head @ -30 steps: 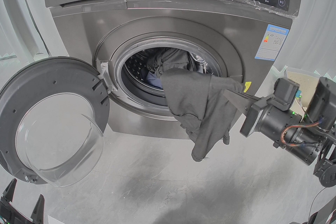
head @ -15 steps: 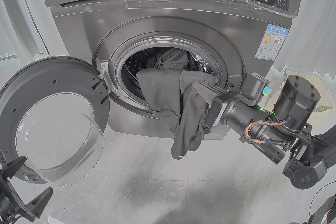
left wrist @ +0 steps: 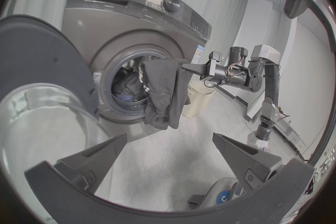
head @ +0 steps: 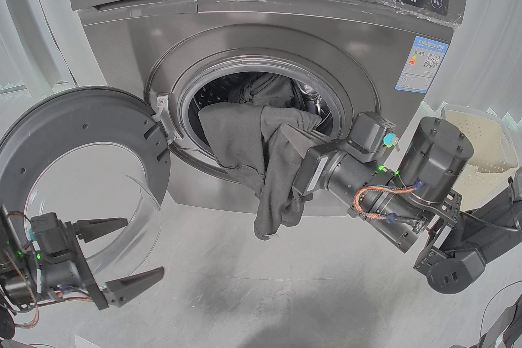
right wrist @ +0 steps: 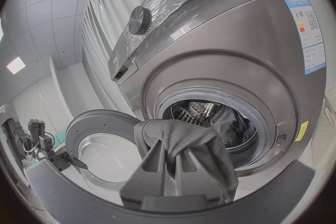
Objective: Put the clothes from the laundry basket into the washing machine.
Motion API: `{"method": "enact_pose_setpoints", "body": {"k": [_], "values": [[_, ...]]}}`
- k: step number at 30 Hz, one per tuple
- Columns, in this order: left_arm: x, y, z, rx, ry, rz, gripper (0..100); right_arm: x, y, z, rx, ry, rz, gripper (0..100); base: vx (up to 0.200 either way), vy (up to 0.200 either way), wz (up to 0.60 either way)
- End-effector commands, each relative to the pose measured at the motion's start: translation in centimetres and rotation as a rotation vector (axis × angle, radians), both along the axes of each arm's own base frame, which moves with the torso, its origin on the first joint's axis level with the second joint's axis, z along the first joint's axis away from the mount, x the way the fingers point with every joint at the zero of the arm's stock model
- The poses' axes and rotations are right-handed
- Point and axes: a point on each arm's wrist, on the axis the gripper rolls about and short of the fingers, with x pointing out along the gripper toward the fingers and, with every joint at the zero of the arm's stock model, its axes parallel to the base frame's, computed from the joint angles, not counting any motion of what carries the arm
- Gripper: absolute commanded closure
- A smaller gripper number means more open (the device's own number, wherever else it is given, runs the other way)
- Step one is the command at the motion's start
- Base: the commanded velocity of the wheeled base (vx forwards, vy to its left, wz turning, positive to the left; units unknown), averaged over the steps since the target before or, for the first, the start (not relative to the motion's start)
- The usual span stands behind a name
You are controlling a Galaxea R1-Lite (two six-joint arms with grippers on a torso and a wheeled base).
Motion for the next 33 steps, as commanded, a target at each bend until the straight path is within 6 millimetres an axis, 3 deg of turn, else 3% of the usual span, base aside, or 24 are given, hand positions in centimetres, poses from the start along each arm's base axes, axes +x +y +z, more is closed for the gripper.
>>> {"method": "enact_pose_setpoints", "body": {"k": [1, 10, 21, 33], "values": [[4.4, -3.6, -3.4, 0.046, 0.137, -0.109, 0, 0.4, 0.5, -0.4, -0.002, 0.001, 0.000, 100, 0.000, 0.000, 0.00], [6.7, -6.9, -4.4, -0.049, 0.205, -0.147, 0, 0.4, 0.5, -0.4, -0.001, 0.000, 0.000, 100, 0.000, 0.000, 0.00], [9.5, -9.8, -5.4, -0.047, 0.237, -0.158, 0, 0.3, 0.5, -0.5, -0.003, 0.006, 0.002, 100, 0.000, 0.000, 0.00], [13.8, -12.7, -8.2, -0.097, 0.170, -0.082, 0, 0.3, 0.5, -0.4, 0.000, 0.003, 0.002, 100, 0.000, 0.000, 0.00]]}}
